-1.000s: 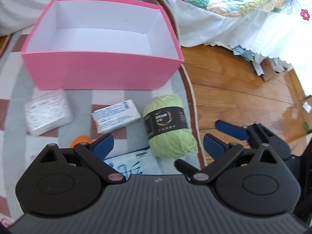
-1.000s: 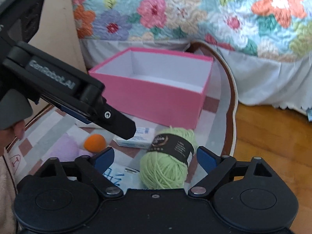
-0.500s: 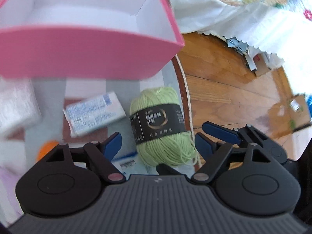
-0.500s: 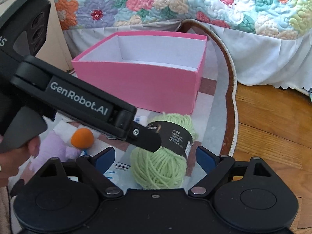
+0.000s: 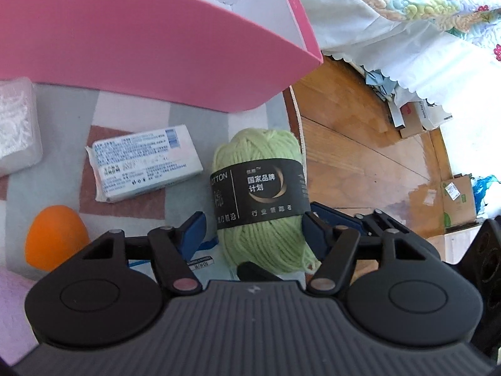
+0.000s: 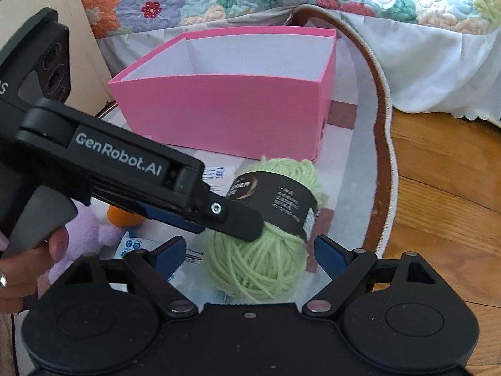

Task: Organize objects
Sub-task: 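Close the left gripper around the green yarn skein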

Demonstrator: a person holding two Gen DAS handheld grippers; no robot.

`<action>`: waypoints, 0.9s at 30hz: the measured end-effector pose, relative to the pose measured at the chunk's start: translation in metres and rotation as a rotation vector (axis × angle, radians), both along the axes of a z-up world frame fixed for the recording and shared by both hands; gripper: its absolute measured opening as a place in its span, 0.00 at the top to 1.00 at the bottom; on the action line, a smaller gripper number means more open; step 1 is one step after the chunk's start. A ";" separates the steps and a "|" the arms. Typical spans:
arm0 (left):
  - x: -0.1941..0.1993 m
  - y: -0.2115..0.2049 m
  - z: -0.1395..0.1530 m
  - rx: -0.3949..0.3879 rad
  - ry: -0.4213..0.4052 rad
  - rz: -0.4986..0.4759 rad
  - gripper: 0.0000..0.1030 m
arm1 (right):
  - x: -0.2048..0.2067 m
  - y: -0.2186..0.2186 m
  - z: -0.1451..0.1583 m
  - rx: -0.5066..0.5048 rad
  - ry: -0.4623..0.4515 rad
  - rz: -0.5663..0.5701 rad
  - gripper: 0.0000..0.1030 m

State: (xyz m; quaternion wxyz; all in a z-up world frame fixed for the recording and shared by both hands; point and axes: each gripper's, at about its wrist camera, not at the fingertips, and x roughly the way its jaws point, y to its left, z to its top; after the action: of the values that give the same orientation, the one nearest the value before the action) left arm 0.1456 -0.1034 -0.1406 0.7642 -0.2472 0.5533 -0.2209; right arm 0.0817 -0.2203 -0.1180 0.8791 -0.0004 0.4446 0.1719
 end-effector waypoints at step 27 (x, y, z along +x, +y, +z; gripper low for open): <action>-0.003 -0.005 -0.027 -0.128 0.028 -0.001 0.41 | 0.002 -0.003 -0.010 -0.027 0.050 -0.054 0.32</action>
State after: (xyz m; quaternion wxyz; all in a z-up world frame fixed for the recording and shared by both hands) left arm 0.1429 -0.1086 -0.1674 0.7388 -0.2982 0.5491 -0.2527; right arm 0.0839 -0.2236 -0.1280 0.8720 0.0040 0.4686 0.1417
